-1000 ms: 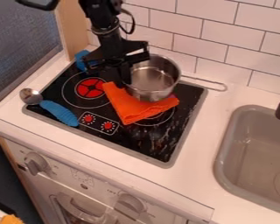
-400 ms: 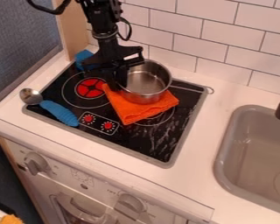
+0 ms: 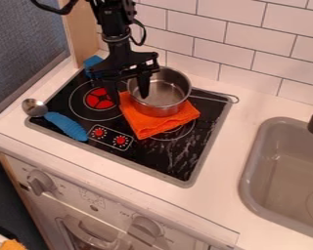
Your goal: Put the pot on top of the orange cloth
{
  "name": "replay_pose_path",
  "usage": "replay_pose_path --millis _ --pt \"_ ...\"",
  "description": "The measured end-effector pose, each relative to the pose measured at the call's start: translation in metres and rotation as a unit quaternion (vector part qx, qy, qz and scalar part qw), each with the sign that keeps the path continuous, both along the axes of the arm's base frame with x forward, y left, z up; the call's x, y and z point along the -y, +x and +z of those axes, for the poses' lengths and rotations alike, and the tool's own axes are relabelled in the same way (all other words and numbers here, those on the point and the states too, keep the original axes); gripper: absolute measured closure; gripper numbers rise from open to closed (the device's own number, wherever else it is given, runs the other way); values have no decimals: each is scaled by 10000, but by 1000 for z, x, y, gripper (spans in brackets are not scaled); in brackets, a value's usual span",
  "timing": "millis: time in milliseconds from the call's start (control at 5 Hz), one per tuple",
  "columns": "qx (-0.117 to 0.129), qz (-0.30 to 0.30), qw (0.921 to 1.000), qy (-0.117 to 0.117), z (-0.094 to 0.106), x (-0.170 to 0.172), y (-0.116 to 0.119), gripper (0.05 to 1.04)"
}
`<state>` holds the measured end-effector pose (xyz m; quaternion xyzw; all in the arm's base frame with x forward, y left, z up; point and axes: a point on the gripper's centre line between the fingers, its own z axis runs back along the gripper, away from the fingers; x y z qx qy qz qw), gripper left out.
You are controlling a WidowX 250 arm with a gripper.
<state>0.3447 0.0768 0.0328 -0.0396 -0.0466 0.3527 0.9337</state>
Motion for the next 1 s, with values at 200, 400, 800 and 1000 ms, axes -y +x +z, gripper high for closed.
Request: replay_pose_path --millis 200,400,800,1000 --pt "-29 0 10000 -59 0 1 -1 70" --pt "63 -121 9995 -269 12 6 4 75" --pt "535 -222 9983 -77 60 2 4 82" --pt "739 -326 9967 -27 80 4 -1 82"
